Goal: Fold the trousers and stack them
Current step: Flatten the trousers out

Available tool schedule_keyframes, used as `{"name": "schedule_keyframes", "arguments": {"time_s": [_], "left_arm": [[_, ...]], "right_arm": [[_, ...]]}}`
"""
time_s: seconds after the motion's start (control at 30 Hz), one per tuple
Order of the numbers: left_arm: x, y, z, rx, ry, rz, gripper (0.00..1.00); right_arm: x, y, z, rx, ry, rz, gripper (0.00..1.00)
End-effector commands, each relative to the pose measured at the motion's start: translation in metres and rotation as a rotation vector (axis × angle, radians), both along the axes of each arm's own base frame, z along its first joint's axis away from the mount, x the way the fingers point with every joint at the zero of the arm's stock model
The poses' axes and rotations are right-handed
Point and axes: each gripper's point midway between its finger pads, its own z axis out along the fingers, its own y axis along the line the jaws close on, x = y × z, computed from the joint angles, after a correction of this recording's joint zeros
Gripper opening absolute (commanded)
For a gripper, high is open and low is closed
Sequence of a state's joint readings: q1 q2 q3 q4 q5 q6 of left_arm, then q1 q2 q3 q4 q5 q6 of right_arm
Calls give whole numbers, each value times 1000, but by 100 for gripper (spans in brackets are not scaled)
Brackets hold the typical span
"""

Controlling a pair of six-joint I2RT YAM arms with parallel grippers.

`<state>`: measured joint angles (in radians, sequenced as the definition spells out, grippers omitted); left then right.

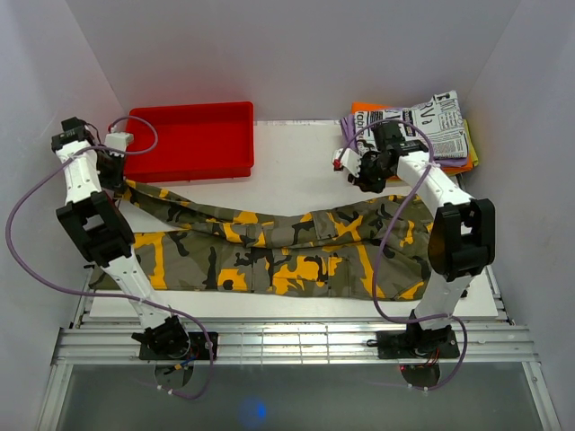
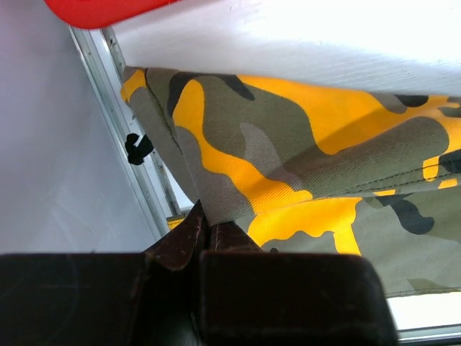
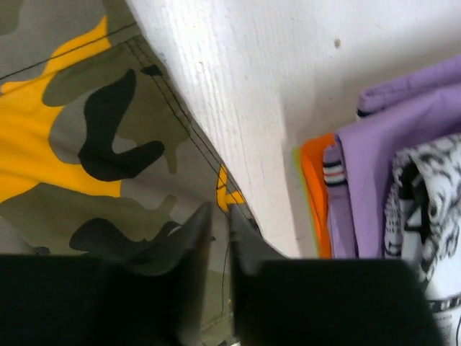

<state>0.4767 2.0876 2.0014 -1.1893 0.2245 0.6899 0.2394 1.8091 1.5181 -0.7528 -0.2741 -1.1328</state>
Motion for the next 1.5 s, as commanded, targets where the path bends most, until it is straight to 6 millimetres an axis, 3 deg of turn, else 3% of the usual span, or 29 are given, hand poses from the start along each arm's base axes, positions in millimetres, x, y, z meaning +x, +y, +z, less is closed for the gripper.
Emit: {"name": "schedule_keyframes", "arguments": {"time_s": [0.0,0.03,0.07,0.13,0.17,0.23,0.27,0.33,0.53,0.63,0.73,0.8,0.83,0.87,0.93,1.1,1.2,1.3,1.33,1.37,1.43,1.47], "left_arm": [[6,-3,3,-45,-6,-18,4],[10,-4,2,-55,-15,-12,2],[17,-3,4,-58,-29,-7,2],[22,-9,-7,-94,-1,-6,0],[25,-9,-5,-94,-9,-8,0],[27,-13,-8,-103,-5,-17,0],[26,-14,-8,-104,-2,-20,0],[25,-16,-8,-106,-1,-22,0],[17,-20,-9,-111,-2,-16,0],[14,-21,-7,-107,-3,-13,0],[13,-21,-7,-105,2,-5,0],[14,-21,-5,-108,-3,0,0],[13,-22,-5,-110,-1,3,0],[13,-21,-4,-109,-2,5,0],[14,-22,-2,-112,-6,9,0],[20,-16,18,-85,-48,36,0],[17,-17,25,-79,-49,36,0],[10,-17,34,-54,-56,24,0],[6,-18,34,-52,-47,20,0],[1,-19,41,-40,-55,2,0],[-8,-24,47,-42,-46,-16,0],[-12,-26,51,-41,-47,-35,0]], "right_arm": [[-12,20,-10,20,44,73,26],[-16,31,-13,19,59,89,39],[-16,36,-20,17,75,93,57],[-16,57,-21,43,74,110,75],[-12,64,-26,53,68,117,90],[-11,85,-26,80,73,149,93],[-15,90,-37,81,118,154,94],[-16,110,-34,128,140,188,94],[-24,135,-74,118,242,229,87],[-38,133,-100,70,333,247,79],[-52,120,-120,-5,390,264,52],[-61,111,-121,-33,408,270,36],[-63,108,-118,-41,403,279,27],[-66,105,-107,-38,389,284,8],[-64,102,-91,-26,355,284,8],[-36,93,-10,72,170,211,8],[-23,73,35,127,59,154,8],[-29,44,48,111,-5,140,8],[-36,29,34,76,12,125,8],[-41,22,40,65,-16,127,8],[-45,5,35,34,-38,116,8],[-57,-2,31,24,-38,116,8]]}}
